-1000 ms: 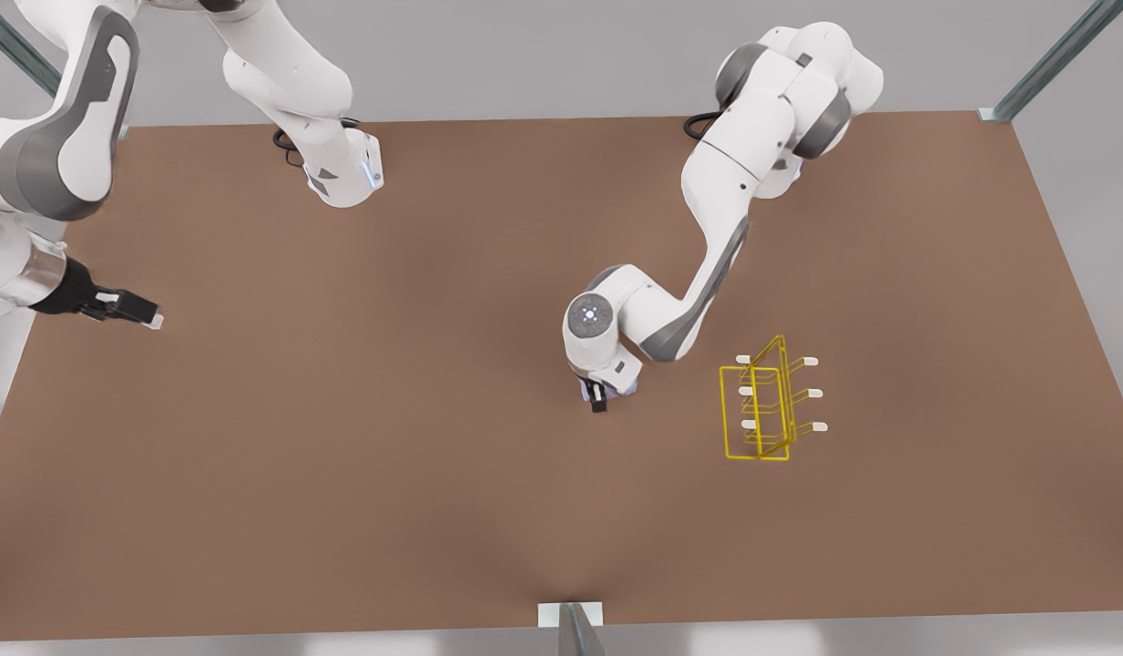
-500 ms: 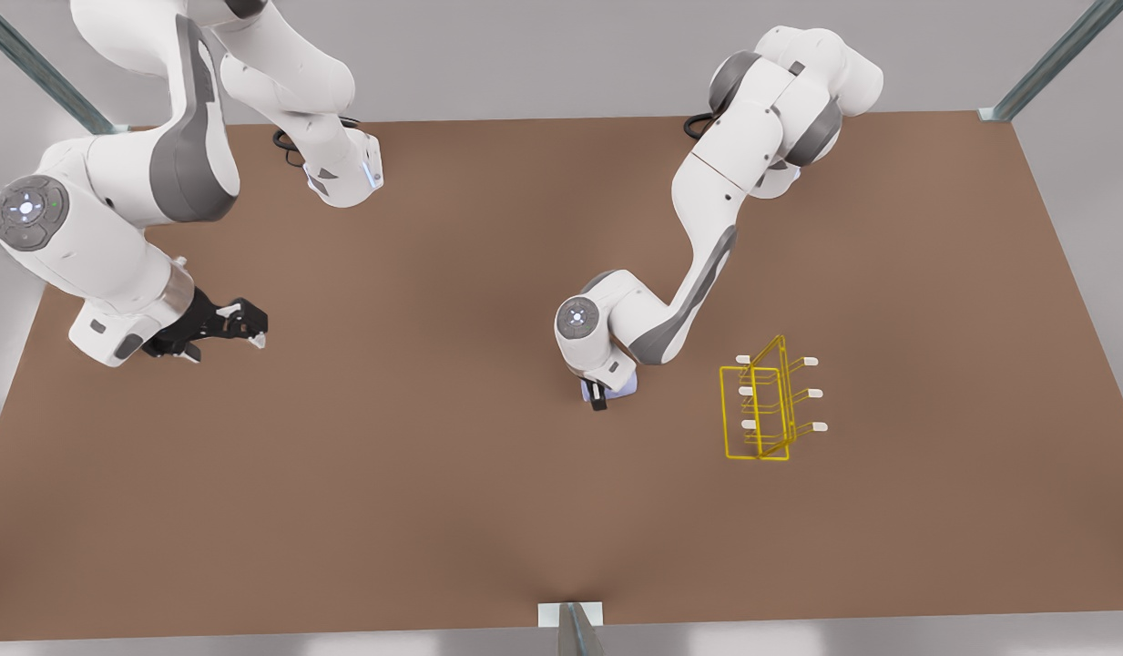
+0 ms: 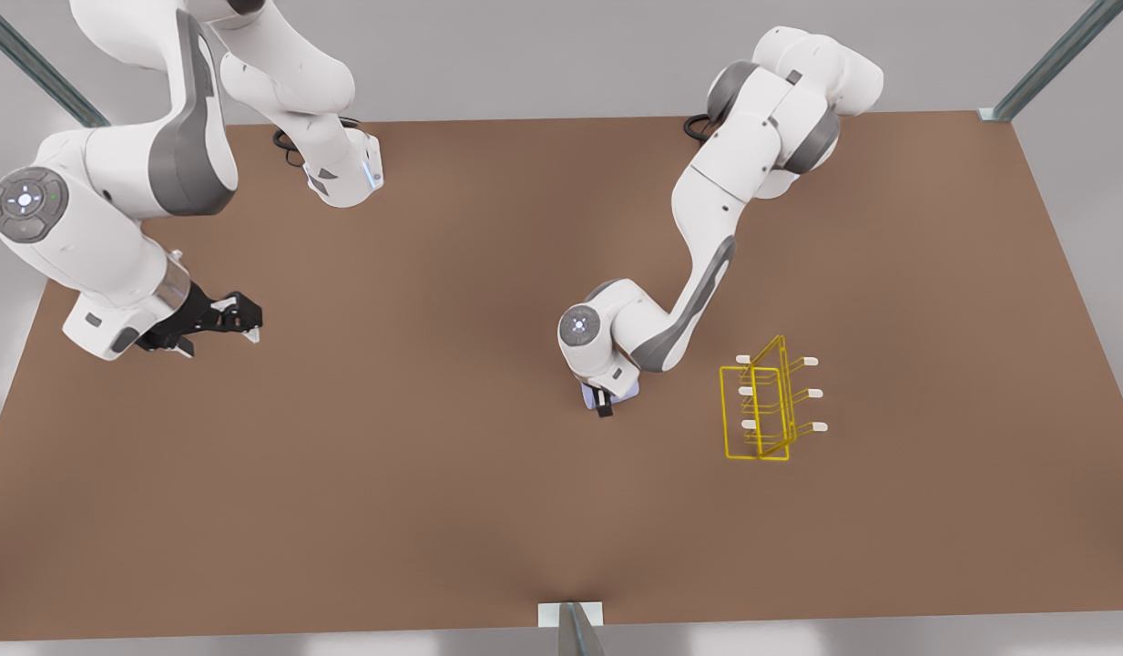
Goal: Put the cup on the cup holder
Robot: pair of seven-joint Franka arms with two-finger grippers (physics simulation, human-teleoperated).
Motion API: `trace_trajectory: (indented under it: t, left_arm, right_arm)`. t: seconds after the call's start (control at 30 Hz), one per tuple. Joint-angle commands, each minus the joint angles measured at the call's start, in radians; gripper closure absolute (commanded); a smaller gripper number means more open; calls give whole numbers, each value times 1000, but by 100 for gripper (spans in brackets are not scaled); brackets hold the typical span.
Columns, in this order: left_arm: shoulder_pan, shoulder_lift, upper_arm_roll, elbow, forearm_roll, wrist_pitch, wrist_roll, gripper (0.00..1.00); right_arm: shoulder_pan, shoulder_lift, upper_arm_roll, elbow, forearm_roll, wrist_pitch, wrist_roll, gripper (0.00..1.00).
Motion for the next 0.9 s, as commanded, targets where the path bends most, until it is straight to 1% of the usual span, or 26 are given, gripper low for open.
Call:
trace_trajectory:
  t: [0.0, 0.03, 0.07, 0.1, 0.13, 0.2, 0.33, 0.37, 0.4, 0.6, 0.67, 0.7, 0.77, 0.87]
  left_arm:
    - [-1, 2, -1, 1, 1, 15, -6, 0]
    - [-1, 2, -1, 3, 1, 16, -6, 1]
    - [-1, 1, -1, 4, 1, 15, -6, 31]
    - [-1, 1, -1, 4, 1, 15, -6, 32]
    - [-1, 2, -1, 6, 1, 15, -5, 32]
    - [-6, -16, -1, 6, 1, -2, 29, 29]
    - [-29, -86, -22, 12, 1, -174, 101, 29]
    - [-35, -100, -22, 18, 8, -270, 119, 29]
    - [-42, -117, -25, 21, 64, -396, 121, 29]
    - [-124, -105, -19, 21, 271, -976, 123, 29]
    - [-125, -113, -13, 23, 370, -1168, 136, 29]
    - [-121, -111, -10, 21, 459, -1246, 173, 29]
    - [-115, -113, 7, 20, 584, -1292, 189, 29]
    - [-89, -110, 39, 21, 728, -1285, 218, 28]
  right_arm:
    - [-2, 4, 1, 0, 0, 2, -10, 0]
    - [-2, 4, 1, 0, 0, 3, -10, 0]
    - [-2, 5, 1, 0, 0, 2, -10, 0]
    - [-4, 5, 1, 0, 0, 2, -10, 0]
    - [-4, 5, 1, 0, 0, 2, -10, 0]
    - [-4, 5, 1, -2, 0, 2, -11, 0]
    - [-2, 5, 1, 0, -1, 6, -10, 0]
    - [-2, 4, 1, 1, 0, 8, -10, 0]
    - [-4, 4, 1, 1, 0, 8, -10, 0]
    - [-1, 5, 1, -2, -1, 3, -11, 0]
    - [-2, 5, 1, -2, -1, 5, -11, 0]
    - [-2, 5, 1, -2, -1, 3, -11, 0]
    - [-2, 8, 1, -3, -1, 3, -11, 0]
    - [-2, 16, 1, -5, -1, 5, -11, 0]
